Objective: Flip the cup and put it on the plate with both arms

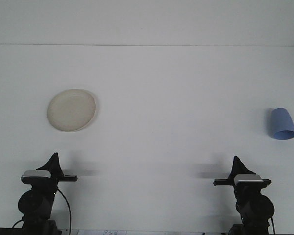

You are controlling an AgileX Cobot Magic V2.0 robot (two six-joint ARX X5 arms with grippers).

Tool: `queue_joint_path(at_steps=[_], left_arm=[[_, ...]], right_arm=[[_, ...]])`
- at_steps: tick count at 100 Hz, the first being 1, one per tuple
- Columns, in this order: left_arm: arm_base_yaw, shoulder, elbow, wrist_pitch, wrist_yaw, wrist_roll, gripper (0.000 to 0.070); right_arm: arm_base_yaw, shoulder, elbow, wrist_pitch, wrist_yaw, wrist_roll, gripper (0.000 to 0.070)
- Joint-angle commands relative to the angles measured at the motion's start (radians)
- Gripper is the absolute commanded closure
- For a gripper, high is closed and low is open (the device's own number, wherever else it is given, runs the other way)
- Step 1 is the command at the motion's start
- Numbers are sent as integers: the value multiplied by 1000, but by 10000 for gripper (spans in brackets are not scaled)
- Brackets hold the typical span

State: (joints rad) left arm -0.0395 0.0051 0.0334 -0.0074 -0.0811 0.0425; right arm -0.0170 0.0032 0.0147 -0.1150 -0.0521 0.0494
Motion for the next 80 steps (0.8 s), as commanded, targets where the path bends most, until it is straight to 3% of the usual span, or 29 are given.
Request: queue_joint_path(at_steps=[1,73,80], left_arm=[[0,-2,-19,11,-5,2,685],[0,-2,-19,11,-5,1,685],[0,-2,-19,11,-5,1,685]], right_arm=[[-1,-2,-2,10,0,10,693],[-1,-2,-2,14,0,11,693],[0,-2,-2,22,-8,39,693]])
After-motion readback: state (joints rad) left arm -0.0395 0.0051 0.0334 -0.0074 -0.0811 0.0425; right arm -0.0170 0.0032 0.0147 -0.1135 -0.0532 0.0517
